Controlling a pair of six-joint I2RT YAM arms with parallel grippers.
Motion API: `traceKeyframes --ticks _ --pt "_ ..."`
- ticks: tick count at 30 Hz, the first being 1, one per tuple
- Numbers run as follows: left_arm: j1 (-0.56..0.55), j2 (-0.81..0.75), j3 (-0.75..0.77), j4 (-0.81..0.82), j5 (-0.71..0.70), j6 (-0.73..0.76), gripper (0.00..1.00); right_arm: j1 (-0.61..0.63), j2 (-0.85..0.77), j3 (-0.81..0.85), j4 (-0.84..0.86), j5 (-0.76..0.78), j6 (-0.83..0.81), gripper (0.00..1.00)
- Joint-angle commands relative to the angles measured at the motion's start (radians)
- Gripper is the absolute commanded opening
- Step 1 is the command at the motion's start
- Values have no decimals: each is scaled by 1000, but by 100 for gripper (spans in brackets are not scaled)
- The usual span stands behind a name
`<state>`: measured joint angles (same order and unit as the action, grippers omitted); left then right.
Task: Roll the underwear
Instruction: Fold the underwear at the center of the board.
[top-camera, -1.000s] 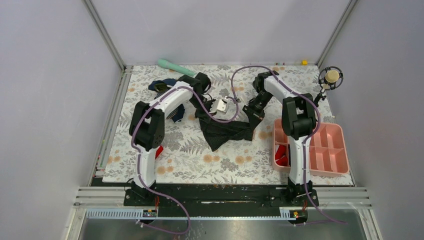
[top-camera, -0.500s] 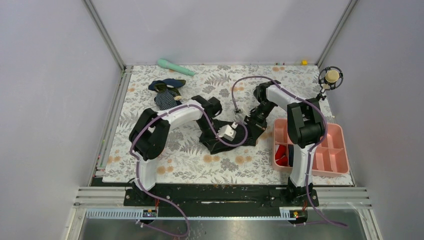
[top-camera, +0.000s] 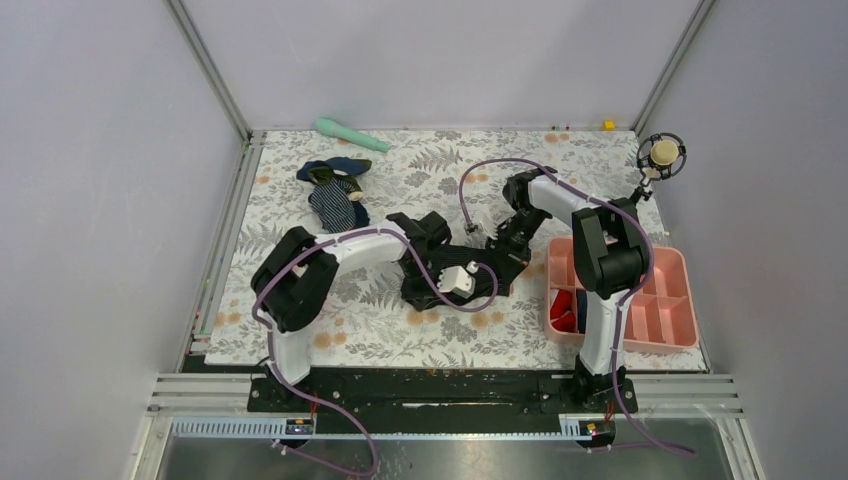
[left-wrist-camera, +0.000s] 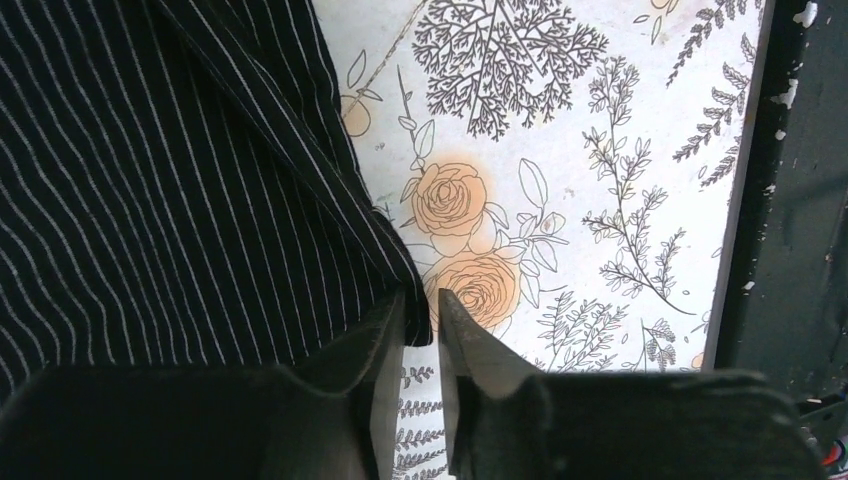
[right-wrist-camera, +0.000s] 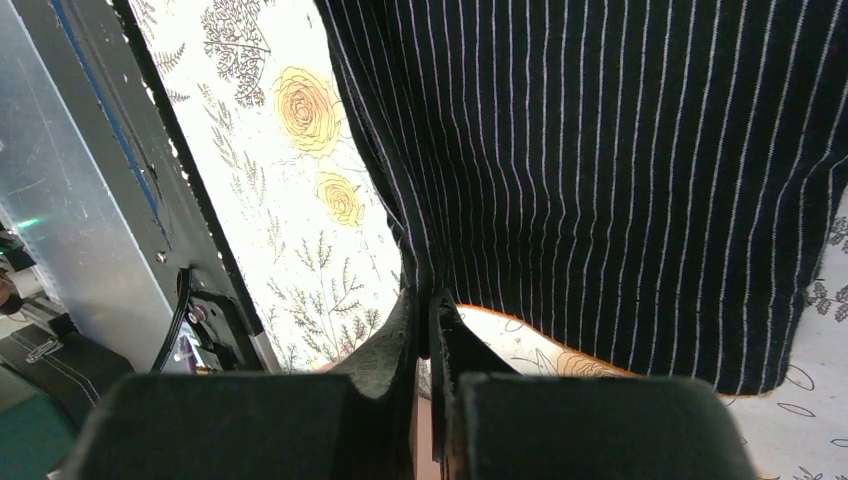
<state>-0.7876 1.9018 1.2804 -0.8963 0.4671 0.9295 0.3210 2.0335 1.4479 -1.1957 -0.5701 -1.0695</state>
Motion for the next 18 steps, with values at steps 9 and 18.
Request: traceKeyframes --ticks 9,18 --pt "-32 -84 -35 80 1 -28 31 6 -51 -18 1 -28 -16 0" --pt "-85 -60 -52 142 -98 -85 33 7 -55 -23 3 -25 -16 0"
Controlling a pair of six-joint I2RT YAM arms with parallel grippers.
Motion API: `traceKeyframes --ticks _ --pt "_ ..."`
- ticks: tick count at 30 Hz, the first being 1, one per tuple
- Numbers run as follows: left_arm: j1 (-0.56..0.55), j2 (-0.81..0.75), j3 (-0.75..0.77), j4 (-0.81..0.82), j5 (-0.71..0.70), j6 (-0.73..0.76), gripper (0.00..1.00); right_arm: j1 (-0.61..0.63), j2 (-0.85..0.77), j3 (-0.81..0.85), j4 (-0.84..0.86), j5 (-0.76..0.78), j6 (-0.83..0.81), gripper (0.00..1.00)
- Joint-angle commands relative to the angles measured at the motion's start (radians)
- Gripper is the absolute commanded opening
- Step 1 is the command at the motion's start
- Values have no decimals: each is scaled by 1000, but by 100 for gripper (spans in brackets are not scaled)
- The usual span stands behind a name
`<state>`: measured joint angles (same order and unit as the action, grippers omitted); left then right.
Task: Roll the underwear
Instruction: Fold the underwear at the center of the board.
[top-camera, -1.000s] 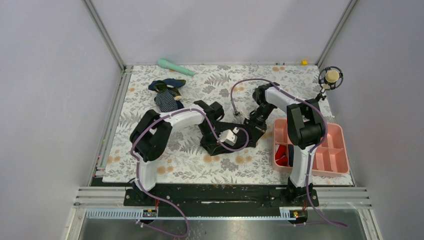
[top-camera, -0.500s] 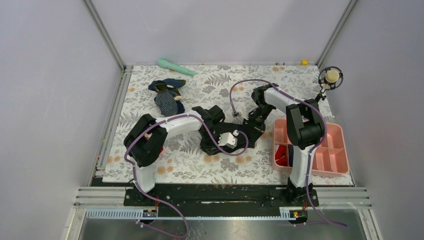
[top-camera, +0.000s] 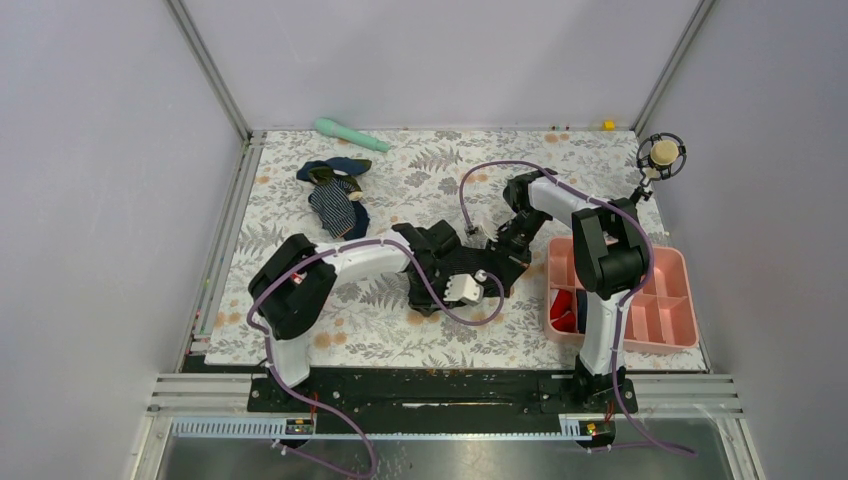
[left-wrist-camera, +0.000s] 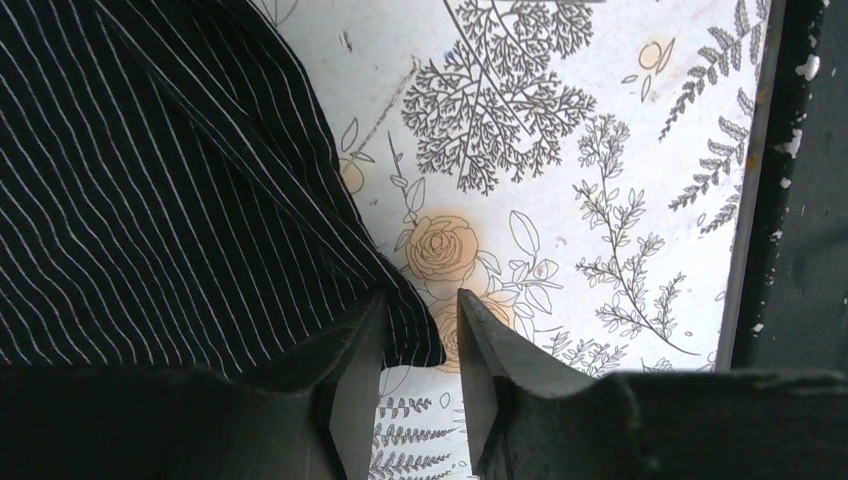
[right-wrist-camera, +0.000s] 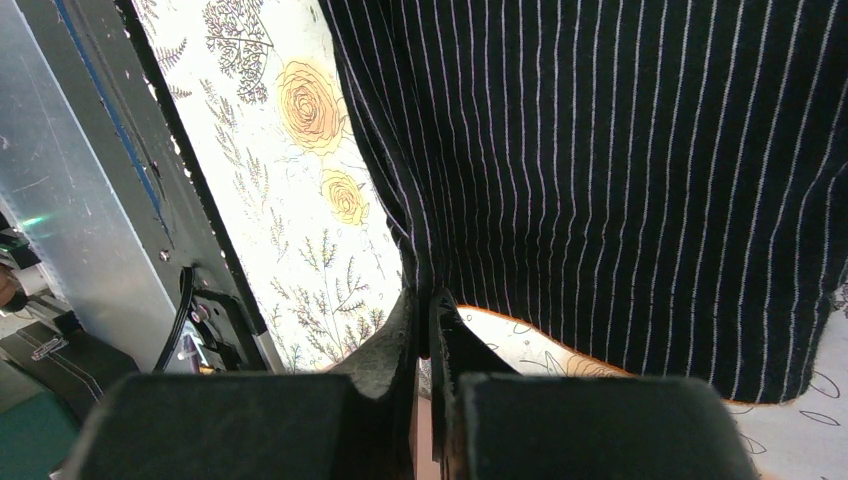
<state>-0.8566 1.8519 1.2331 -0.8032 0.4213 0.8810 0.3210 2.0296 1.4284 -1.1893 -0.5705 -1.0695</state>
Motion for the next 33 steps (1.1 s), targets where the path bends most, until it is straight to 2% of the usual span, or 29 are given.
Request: traceKeyframes --ticks 1,14,18,20,21,27,33 --pt "-18 -8 -6 51 -58 -38 33 6 -51 -5 -2 -26 -15 0" --pt "-49 -28 -125 105 -186 -1 30 6 -52 -9 4 -31 -10 0" --pt "-68 -17 -132 121 -221 -7 16 6 -50 -10 5 -38 -8 0" --pt "-74 -30 -148 121 -214 7 3 6 -49 -10 7 -40 -7 0" --pt "-73 -36 -151 120 -210 8 0 7 -49 -10 7 -40 -6 0" --pt "-22 -78 -86 74 -170 1 0 6 -73 0 -5 -28 -6 0" --pt "28 -116 26 -30 -96 112 0 6 -116 0 -41 -58 12 0"
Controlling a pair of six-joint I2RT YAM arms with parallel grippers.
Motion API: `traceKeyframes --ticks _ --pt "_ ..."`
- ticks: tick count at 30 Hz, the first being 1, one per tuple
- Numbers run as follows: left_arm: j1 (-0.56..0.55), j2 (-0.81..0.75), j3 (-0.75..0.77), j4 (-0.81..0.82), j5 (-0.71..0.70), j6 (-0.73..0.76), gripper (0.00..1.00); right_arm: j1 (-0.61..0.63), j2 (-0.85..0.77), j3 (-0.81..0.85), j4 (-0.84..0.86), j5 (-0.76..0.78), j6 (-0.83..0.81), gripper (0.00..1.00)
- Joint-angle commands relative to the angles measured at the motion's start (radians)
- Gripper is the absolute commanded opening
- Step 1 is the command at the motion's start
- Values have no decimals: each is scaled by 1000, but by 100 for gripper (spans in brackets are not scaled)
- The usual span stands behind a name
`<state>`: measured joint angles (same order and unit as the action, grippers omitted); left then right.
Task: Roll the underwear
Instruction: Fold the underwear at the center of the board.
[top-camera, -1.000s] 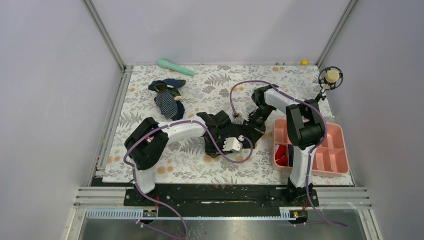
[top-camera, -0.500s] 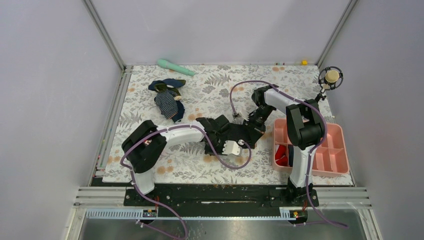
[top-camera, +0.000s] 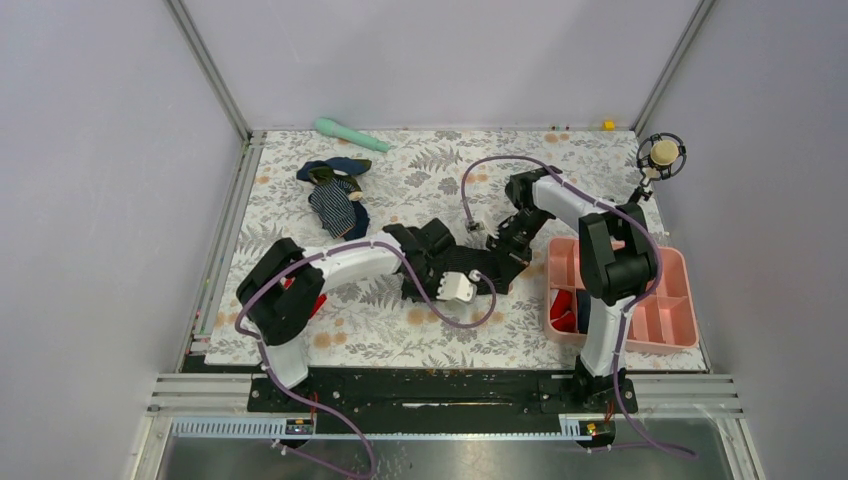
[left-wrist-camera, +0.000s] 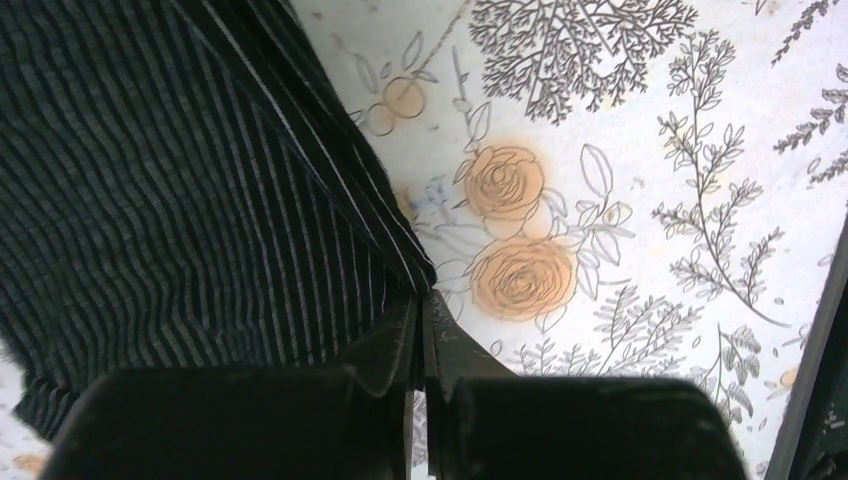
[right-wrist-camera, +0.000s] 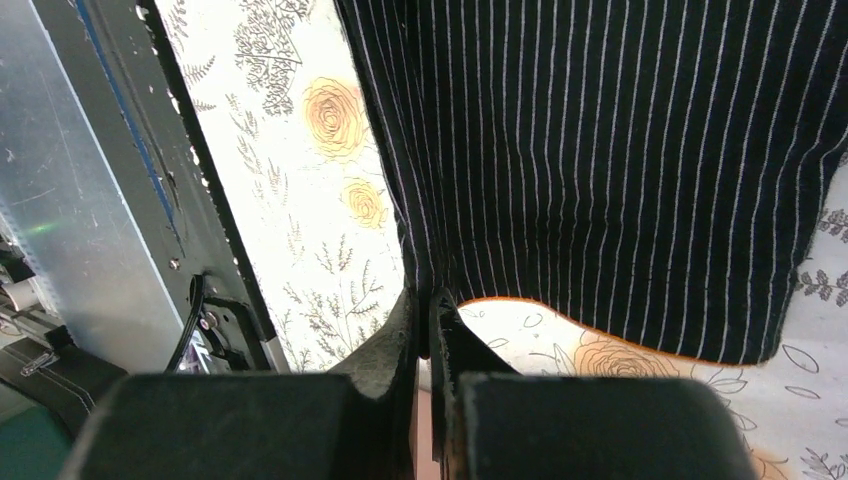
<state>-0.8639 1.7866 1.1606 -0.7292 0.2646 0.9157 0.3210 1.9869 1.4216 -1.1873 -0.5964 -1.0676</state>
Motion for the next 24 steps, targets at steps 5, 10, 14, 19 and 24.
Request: traceKeyframes --ticks 5,10,14,19,24 --pt "87 38 255 -220 90 183 0 2 -70 27 -66 -51 55 0" --pt "131 133 397 -294 85 274 0 -12 -27 124 -101 -73 107 0" --pt "168 198 522 -354 82 323 0 -30 22 235 -143 -98 145 0" --pt "203 255 605 -374 68 361 0 -46 109 353 -200 -105 147 0" --pt "234 315 682 -397 54 379 0 -59 175 435 -259 -83 108 0"
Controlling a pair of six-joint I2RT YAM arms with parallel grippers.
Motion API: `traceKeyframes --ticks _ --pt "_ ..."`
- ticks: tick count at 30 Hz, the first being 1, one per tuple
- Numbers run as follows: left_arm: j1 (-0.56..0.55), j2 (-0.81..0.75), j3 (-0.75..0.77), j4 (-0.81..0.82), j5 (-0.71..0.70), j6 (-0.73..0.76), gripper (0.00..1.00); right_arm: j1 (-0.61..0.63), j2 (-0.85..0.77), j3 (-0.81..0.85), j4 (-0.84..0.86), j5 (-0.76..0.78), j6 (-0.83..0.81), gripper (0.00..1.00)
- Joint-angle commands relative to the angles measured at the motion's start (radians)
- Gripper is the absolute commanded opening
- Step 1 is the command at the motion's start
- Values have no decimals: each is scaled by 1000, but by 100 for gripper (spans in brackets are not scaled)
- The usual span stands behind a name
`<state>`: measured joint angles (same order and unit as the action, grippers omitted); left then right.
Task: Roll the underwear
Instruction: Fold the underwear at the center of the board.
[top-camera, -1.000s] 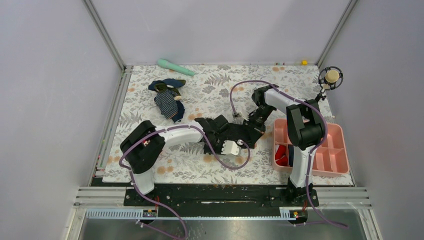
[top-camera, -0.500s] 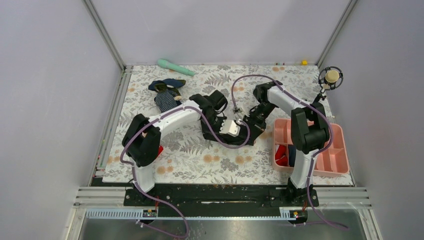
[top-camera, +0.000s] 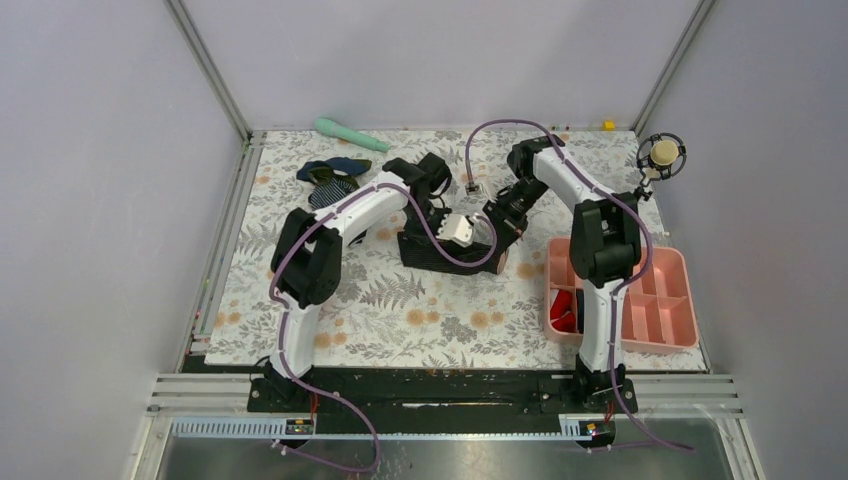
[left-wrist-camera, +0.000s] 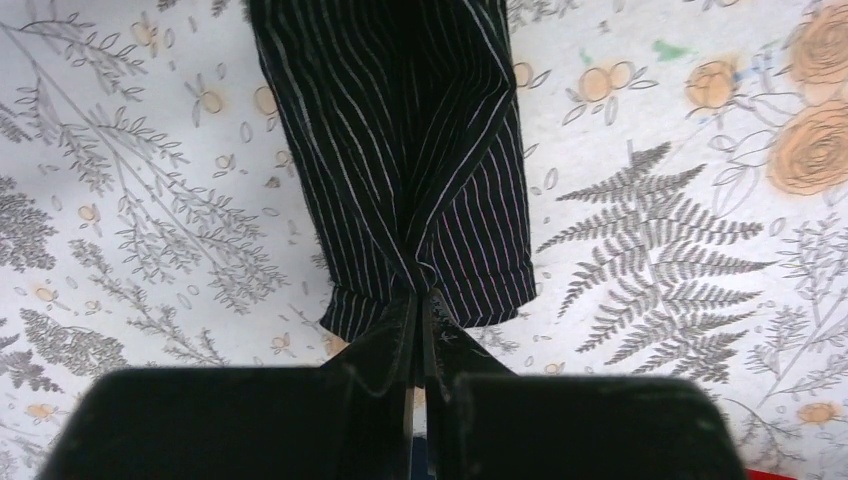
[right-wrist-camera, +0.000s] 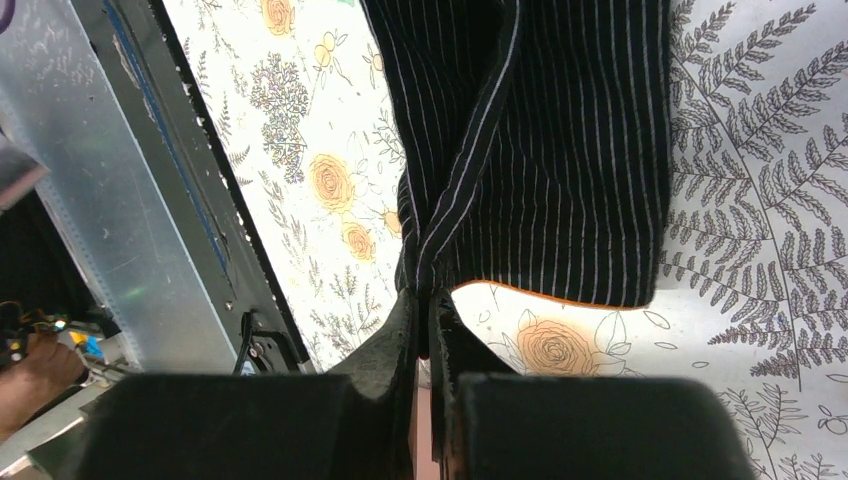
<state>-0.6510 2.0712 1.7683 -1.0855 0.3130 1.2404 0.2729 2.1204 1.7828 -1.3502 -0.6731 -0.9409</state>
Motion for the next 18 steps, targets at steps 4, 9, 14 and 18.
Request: traceKeyframes --ticks 4,9,14,18 --pt "34 73 129 -52 15 69 0 -23 94 137 -152 3 -36 0" --pt "50 109 156 -60 16 108 0 -29 147 209 -172 -2 -16 0" --pt "71 143 171 -20 16 100 0 -35 260 354 -229 28 7 0" --pt "76 167 185 18 8 89 0 -51 337 461 -267 41 25 0"
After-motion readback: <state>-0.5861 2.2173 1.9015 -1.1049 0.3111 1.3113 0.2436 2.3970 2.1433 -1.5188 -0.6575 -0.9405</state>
